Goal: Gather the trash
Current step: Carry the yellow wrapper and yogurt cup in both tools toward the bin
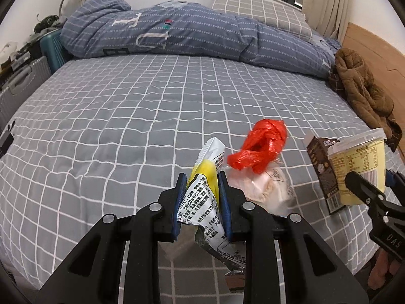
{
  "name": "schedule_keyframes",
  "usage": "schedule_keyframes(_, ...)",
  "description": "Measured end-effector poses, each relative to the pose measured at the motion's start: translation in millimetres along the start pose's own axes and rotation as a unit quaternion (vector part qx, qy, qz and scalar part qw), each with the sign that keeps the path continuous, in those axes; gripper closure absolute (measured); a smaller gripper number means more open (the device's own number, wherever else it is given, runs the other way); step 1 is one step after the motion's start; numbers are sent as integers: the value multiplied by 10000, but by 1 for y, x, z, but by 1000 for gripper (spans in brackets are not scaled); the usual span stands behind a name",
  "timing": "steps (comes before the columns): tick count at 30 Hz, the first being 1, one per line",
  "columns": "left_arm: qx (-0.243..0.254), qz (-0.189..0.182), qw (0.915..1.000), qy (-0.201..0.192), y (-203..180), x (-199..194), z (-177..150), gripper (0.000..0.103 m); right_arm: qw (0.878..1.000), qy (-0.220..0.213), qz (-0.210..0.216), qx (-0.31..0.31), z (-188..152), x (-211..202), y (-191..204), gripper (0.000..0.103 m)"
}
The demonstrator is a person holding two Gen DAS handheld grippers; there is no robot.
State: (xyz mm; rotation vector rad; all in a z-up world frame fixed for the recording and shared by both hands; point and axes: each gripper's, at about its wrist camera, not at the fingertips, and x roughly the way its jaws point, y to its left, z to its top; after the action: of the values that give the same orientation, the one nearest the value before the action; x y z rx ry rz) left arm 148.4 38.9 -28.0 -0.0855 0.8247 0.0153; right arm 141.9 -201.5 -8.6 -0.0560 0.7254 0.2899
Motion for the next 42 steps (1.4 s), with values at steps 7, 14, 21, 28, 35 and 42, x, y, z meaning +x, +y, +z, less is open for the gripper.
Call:
schedule_keyframes(7,47,-79,9999,-42,-12,-15,-12,79,10000,6,-3,5,-10,-15,0,32)
schedule_keyframes(14,60,-106,9999,-58,-18,-27,-23,79,10000,-41,0,16,-16,-27,2,32)
schedule_keyframes(21,60,-135,9999,-34,-22,-35,-36,79,9999,-14,32,114,-21,-36,1,32)
schedule_keyframes(28,89,-176,9998,-3,-28,-44,-50,79,9999,-29,38,94,-33,-47,4,32)
schedule_keyframes(35,124,-213,9997,13,-34,-56,-63,79,9999,-11,22,127,-43,-60,6,32)
schedule_keyframes(42,124,-264,9996,48,-38,-65,-78,79,9999,10,34,139,-54,-72,8,32)
